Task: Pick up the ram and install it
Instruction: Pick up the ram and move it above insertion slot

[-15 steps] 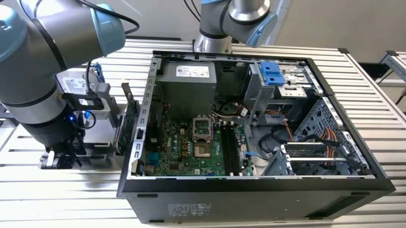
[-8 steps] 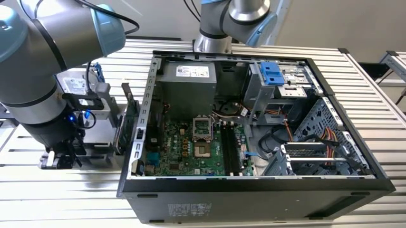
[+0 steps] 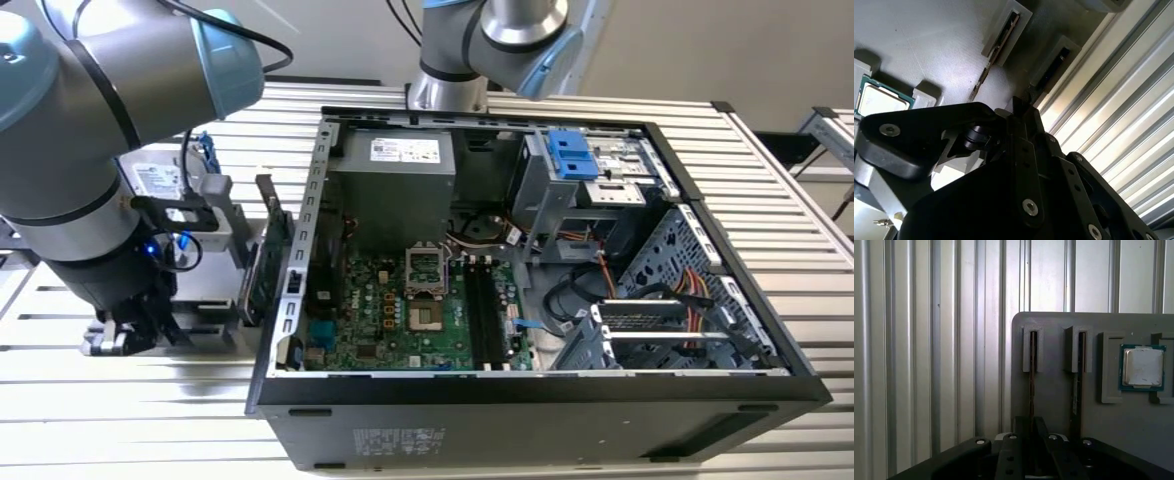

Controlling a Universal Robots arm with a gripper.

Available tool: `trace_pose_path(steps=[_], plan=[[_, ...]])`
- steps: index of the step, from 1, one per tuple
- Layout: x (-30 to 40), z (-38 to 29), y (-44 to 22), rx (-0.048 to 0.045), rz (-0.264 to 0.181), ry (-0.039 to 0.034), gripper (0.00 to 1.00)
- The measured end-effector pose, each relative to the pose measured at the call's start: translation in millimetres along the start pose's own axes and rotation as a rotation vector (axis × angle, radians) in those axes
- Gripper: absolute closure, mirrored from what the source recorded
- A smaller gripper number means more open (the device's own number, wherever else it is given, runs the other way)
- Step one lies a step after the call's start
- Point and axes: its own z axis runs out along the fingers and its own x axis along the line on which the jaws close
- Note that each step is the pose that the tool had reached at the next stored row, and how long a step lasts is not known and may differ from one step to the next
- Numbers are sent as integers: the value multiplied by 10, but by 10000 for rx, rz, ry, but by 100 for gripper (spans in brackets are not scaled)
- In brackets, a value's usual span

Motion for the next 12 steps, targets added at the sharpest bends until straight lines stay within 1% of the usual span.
trace_pose_path(steps=[12], plan=[[0, 0, 0, 0, -1, 10, 100]])
